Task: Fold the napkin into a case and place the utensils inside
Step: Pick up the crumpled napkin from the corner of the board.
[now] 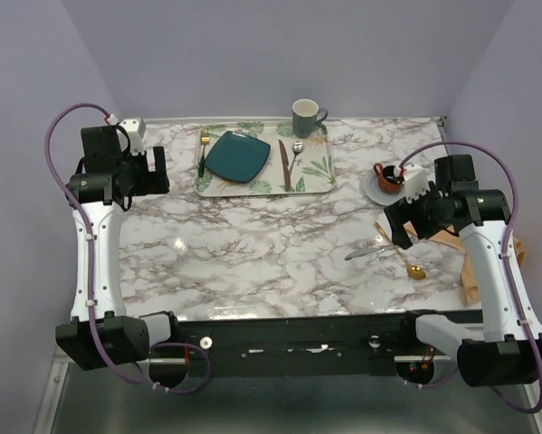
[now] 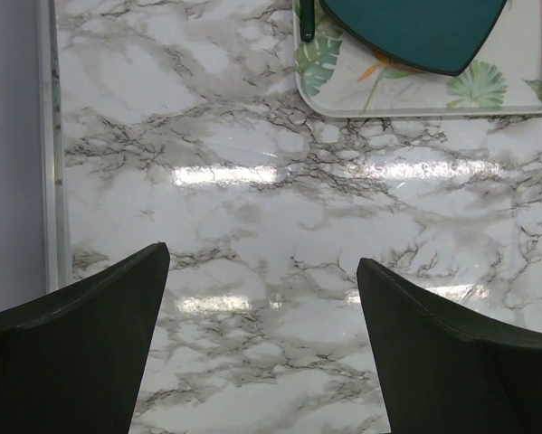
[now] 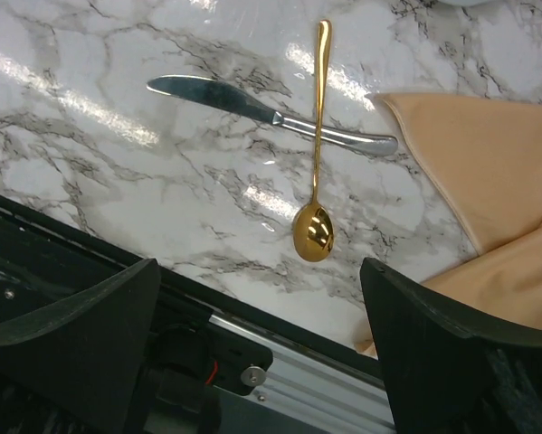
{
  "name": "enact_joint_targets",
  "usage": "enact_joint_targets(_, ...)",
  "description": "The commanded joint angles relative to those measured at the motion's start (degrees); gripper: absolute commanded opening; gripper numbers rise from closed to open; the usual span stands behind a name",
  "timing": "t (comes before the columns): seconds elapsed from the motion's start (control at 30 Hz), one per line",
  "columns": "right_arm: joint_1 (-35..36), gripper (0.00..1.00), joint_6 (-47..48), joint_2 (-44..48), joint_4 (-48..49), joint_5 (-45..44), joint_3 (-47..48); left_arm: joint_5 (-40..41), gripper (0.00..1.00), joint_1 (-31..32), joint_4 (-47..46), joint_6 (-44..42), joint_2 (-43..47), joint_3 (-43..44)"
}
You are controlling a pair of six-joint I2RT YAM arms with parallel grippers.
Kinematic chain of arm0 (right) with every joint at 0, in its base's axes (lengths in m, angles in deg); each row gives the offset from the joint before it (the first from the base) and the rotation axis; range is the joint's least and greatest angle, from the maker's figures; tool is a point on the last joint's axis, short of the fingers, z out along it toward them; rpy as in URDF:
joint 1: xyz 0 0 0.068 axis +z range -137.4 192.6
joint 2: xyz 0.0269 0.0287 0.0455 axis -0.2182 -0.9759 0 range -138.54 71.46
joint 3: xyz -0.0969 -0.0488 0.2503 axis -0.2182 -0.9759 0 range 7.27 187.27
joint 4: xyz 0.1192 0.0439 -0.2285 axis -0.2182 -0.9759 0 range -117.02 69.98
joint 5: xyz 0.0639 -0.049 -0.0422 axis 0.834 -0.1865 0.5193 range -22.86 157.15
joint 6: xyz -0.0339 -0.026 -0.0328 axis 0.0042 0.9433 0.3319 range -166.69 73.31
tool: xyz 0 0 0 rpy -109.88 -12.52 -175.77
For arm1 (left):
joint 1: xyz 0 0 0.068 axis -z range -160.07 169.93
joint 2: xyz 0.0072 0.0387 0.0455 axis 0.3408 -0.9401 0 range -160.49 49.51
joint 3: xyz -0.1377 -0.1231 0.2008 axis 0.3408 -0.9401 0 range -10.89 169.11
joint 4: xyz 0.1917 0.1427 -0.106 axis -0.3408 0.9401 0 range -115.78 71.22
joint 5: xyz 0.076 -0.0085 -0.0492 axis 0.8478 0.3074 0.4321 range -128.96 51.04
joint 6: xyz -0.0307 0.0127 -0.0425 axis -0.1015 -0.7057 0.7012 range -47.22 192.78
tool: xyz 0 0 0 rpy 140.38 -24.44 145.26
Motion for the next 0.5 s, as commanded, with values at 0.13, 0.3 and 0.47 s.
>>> enact_joint_targets(0.13,-11.4,1.0,6.2,-1.2,2.2,-6.2,-5.5,0.2,0.99,1.4,1.2,0.5,-4.6,-0.9)
enact_joint_targets(0.3,-24.4,1.0,10.6,-5.6,8.7,-9.0,-7.3,2.2,0.99,3.5,0.8,0.4,-5.2,-2.4)
enact_joint_targets(0.47,-28.6,1.0,15.5,-11.3,14.7,-12.1,-7.2,2.7,0.99,5.2,0.8,-3.4,-6.1,-2.3)
